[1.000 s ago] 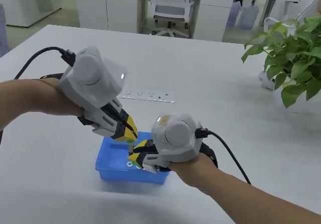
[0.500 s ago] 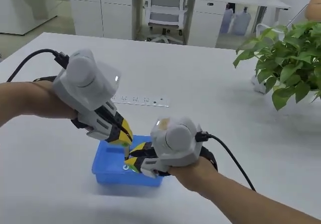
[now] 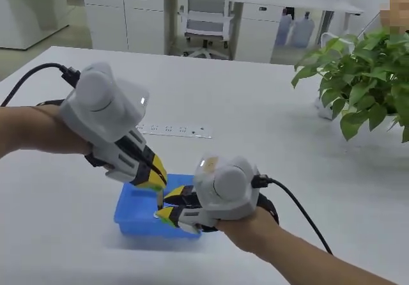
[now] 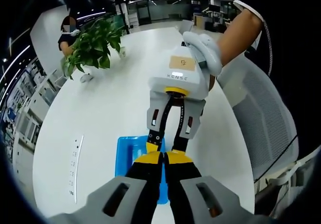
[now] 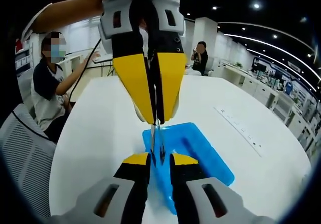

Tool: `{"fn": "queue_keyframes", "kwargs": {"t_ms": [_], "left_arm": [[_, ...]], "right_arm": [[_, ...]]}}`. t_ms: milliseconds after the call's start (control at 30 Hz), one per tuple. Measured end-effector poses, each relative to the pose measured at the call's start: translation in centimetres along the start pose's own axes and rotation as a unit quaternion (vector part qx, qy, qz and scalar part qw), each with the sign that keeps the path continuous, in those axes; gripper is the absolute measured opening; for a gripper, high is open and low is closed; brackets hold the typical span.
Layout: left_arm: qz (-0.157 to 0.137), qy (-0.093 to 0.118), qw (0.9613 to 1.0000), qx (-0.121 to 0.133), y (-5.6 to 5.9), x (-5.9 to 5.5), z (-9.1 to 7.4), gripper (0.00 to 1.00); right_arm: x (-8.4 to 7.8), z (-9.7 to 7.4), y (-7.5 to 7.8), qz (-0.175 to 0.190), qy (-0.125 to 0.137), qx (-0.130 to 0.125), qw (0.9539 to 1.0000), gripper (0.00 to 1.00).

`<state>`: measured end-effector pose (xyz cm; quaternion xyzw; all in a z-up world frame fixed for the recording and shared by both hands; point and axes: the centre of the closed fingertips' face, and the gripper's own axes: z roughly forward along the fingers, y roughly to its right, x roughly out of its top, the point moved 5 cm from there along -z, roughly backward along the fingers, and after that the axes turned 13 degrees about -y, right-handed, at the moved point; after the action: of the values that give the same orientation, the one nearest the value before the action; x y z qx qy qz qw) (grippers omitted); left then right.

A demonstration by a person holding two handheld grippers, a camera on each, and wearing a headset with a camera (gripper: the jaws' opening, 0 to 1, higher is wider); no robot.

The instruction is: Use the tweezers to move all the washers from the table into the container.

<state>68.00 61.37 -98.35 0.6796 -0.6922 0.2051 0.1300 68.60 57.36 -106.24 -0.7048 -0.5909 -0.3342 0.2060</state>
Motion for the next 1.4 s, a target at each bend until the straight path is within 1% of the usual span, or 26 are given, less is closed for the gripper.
{"fn": "queue_keyframes", "kwargs": {"t_ms": [167,233,300,500,700,900,1100,1167,1267,1400], "left_arm": [[-0.001,0.011,0.9999,-0.005,0.4,0.4,-0.1,0.05],[0.000,0.015,0.9999,-0.007,0.6,0.6,-0.2,0.05],[0.002,0.015,0.9998,-0.008,0.8,0.5,-0.2,0.05],[0.010,-0.001,0.9999,-0.011,1.7,-0.2,0.0,0.05],[0.018,-0.016,0.9996,-0.014,2.7,-1.0,0.5,0.05],[0.021,-0.022,0.9994,-0.013,3.3,-1.7,0.8,0.05],[0.032,-0.029,0.9990,-0.009,3.9,-2.0,1.2,0.06],[0.032,-0.030,0.9990,-0.010,4.1,-2.1,1.4,0.06],[0.038,-0.037,0.9986,-0.006,4.4,-2.3,1.7,0.06],[0.042,-0.040,0.9983,-0.003,4.6,-2.5,2.0,0.06]], "right_arm": [[0.0,-0.3,-0.6,-0.007,0.010,0.009,0.9999,0.16],[0.0,-0.5,-0.9,-0.008,0.012,0.011,0.9998,0.13],[-0.1,-0.5,-1.1,-0.009,0.013,0.009,0.9998,0.12],[-0.9,-0.8,-1.9,-0.013,0.002,0.014,0.9998,0.10],[-1.5,-0.9,-2.7,-0.030,-0.012,0.021,0.9993,0.08],[-1.7,-0.9,-3.2,-0.043,-0.026,0.023,0.9985,0.08],[-2.1,-0.8,-3.8,-0.055,-0.042,0.025,0.9973,0.07],[-2.2,-0.7,-4.0,-0.065,-0.050,0.026,0.9963,0.07],[-2.3,-0.5,-4.1,-0.067,-0.056,0.028,0.9958,0.07],[-2.6,-0.3,-4.3,-0.073,-0.065,0.029,0.9948,0.08]]}}
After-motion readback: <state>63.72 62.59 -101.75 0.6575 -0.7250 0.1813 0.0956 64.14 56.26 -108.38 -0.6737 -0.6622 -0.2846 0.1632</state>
